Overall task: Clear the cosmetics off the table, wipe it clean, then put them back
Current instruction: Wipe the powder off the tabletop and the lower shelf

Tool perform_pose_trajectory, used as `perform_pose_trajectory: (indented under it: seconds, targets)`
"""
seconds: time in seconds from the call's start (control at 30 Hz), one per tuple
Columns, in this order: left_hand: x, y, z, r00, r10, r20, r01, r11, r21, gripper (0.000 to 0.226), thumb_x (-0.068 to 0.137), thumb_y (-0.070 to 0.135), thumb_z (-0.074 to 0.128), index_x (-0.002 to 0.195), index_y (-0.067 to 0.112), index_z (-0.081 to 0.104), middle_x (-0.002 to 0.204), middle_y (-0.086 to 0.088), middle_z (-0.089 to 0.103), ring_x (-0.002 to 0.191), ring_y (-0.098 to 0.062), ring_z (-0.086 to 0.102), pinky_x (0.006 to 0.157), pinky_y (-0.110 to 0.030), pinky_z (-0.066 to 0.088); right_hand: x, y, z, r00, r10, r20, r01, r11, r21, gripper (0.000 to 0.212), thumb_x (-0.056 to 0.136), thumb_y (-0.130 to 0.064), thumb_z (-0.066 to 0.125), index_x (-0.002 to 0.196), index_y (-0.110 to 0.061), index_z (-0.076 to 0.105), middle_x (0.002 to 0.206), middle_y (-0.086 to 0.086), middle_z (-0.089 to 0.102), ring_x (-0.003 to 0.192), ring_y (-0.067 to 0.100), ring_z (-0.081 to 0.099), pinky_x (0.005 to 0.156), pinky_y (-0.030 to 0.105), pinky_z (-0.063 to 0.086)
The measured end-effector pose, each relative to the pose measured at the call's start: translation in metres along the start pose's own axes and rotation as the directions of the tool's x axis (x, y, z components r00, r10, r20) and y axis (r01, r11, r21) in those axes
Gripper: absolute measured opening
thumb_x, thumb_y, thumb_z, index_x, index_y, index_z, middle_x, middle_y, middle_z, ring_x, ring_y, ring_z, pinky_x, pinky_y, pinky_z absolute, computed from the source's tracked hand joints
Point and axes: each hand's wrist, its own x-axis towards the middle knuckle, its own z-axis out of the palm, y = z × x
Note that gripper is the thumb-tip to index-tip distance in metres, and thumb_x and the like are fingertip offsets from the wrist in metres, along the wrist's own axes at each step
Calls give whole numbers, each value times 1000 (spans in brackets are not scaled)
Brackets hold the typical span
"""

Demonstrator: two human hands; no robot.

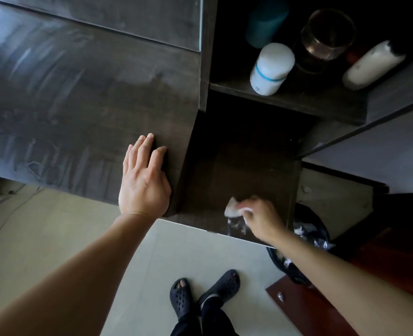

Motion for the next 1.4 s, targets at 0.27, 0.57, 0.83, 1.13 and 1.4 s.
perform_pose_trajectory:
  seconds: [0.27,0.57,0.83,1.13,1.4]
  targets:
    - [0,-2,2,1000,11,-14,-11,1000,-15,42,83,1,37,118,-2,59,139,-24,46,134,-40,35,115,-50,23,-53,-11,52,975,-75,-209,84,996,35,25,78,5,54,86,-12,70,86,5,61,80,25,59,71,28,45]
    - [-1,-1,2,1000,14,-18,-14,1000,-23,46,81,6,31,116,-2,59,137,-24,47,133,-40,37,114,-50,25,23,-18,6,941,126,-313,-102,990,93,23,86,-5,58,105,-14,68,107,10,67,100,27,61,87,32,48]
    - [0,-2,1,1000,29,-7,-29,999,-26,41,81,1,38,117,-3,59,138,-25,46,133,-41,36,114,-51,24,-73,-41,67,991,-79,103,68,992,111,28,85,-13,44,92,-11,72,95,8,62,88,26,61,76,28,44]
    - [0,-1,0,1000,18,10,-18,1000,-25,44,85,8,31,117,-3,59,139,-25,46,134,-40,36,114,-52,24,31,-28,-58,937,333,-105,-234,823,518,10,86,-1,62,85,-8,69,65,6,64,51,10,58,48,22,45]
    - [0,-2,2,1000,5,-4,-5,1000,-20,41,82,-1,39,118,-3,59,140,-24,45,135,-39,35,114,-51,23,162,13,-130,889,294,-352,-358,924,-134,44,89,-17,55,132,-8,48,139,17,46,128,33,43,109,37,34]
